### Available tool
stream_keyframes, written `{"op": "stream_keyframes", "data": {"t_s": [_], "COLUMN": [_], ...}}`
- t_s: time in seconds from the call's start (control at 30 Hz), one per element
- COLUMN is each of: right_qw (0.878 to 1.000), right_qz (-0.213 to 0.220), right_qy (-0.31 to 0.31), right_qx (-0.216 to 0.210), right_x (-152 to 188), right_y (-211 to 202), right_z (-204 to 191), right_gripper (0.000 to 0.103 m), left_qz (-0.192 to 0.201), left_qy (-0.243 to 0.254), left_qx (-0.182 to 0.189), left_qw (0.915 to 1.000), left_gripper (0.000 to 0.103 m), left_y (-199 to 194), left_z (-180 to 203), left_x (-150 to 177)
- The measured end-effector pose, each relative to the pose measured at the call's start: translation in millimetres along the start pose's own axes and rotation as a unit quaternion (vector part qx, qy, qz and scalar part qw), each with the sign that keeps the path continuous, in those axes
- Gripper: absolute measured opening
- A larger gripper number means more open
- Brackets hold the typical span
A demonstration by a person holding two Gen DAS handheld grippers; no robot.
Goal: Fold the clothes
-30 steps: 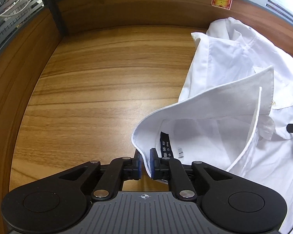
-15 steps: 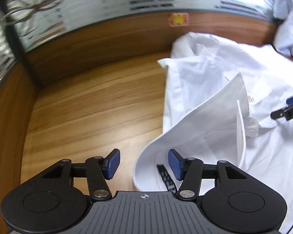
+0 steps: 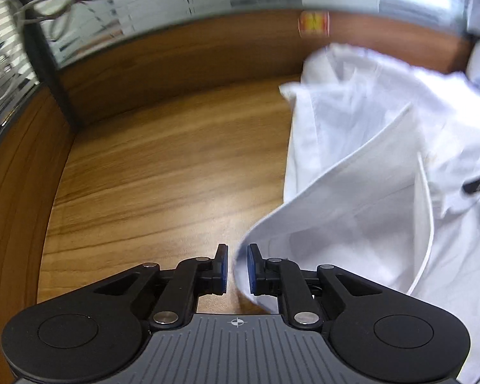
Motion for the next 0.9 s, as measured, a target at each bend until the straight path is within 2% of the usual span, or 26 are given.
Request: {"op": "stream_keyframes", "data": {"t_s": [0.07, 0.2, 0.27, 0.3, 0.37, 0.5, 0.6, 0.7, 0.77, 0.9], "right_qw": [1.000, 1.000, 1.000, 1.000, 1.000, 1.000, 1.000, 1.000, 1.000, 1.000], "right_qz": [0.002, 0.007, 0.009, 0.010, 0.012, 0.012, 0.007, 0.005, 0.006, 0.008], "right_qy": [0.001, 0.002, 0.002, 0.003, 0.003, 0.003, 0.003, 0.003, 0.003, 0.003], "right_qx": [0.000, 0.000, 0.000, 0.000, 0.001, 0.001, 0.001, 0.001, 0.001, 0.001], "right_x": [1, 2, 2, 3, 3, 3, 1, -1, -1, 1], "right_y": [0, 0, 0, -1, -1, 0, 0, 0, 0, 0], "right_z": [0, 0, 0, 0, 0, 1, 1, 0, 0, 0], "right_gripper": [0.103, 0.103, 0.103, 0.103, 0.103, 0.103, 0.103, 0.103, 0.103, 0.103], "left_qz": [0.022, 0.059, 0.054, 0.049, 0.041, 0.023, 0.003, -0.020, -0.036, -0.069], "left_qy": [-0.029, -0.085, -0.109, -0.121, -0.143, -0.155, -0.140, -0.147, -0.156, -0.189], "left_qx": [0.014, 0.036, 0.053, 0.067, 0.094, 0.148, 0.183, 0.218, 0.239, 0.284], "left_qw": [0.9992, 0.9940, 0.9912, 0.9891, 0.9843, 0.9765, 0.9730, 0.9647, 0.9576, 0.9375], "left_gripper": [0.022, 0.025, 0.038, 0.042, 0.043, 0.061, 0.062, 0.064, 0.066, 0.066], "left_y": [-13, -31, -26, -19, -2, 40, 74, 104, 122, 156], "left_z": [-16, -47, -59, -63, -67, -60, -48, -36, -29, -18], "left_x": [-1, -14, -27, -36, -53, -86, -107, -125, -133, -143]}}
Point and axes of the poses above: each gripper's, at about its wrist camera, not at the fingertips, and y roughly the way its jaws point, z to its right, x to its underside, the point moved 2 cm from there along y, roughly the way its jaws point, and after that the axes turned 1 degree about y, right-handed, at the moved point
